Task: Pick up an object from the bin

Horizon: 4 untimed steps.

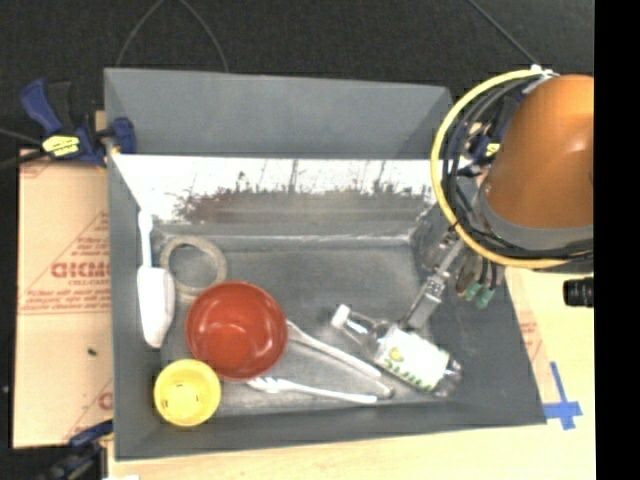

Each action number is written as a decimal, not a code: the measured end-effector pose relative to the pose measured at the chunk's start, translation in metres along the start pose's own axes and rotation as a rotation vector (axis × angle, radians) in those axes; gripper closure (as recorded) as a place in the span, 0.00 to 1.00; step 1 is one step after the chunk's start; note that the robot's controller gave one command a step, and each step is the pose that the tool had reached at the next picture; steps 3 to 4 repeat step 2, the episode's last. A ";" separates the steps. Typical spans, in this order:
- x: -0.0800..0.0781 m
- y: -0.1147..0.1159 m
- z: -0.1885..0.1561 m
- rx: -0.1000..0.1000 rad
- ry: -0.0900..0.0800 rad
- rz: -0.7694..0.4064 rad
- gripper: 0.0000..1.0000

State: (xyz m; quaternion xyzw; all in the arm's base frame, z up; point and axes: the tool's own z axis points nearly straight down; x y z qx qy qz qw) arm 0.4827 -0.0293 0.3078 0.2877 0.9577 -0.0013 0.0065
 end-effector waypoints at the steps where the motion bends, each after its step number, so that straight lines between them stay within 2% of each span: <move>1: 0.004 0.036 0.032 -0.004 -0.007 0.372 1.00; 4: 0.004 0.036 0.032 -0.004 -0.007 0.371 1.00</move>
Offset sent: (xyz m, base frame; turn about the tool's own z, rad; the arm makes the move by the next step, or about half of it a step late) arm 0.0000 0.0000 0.0000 0.0000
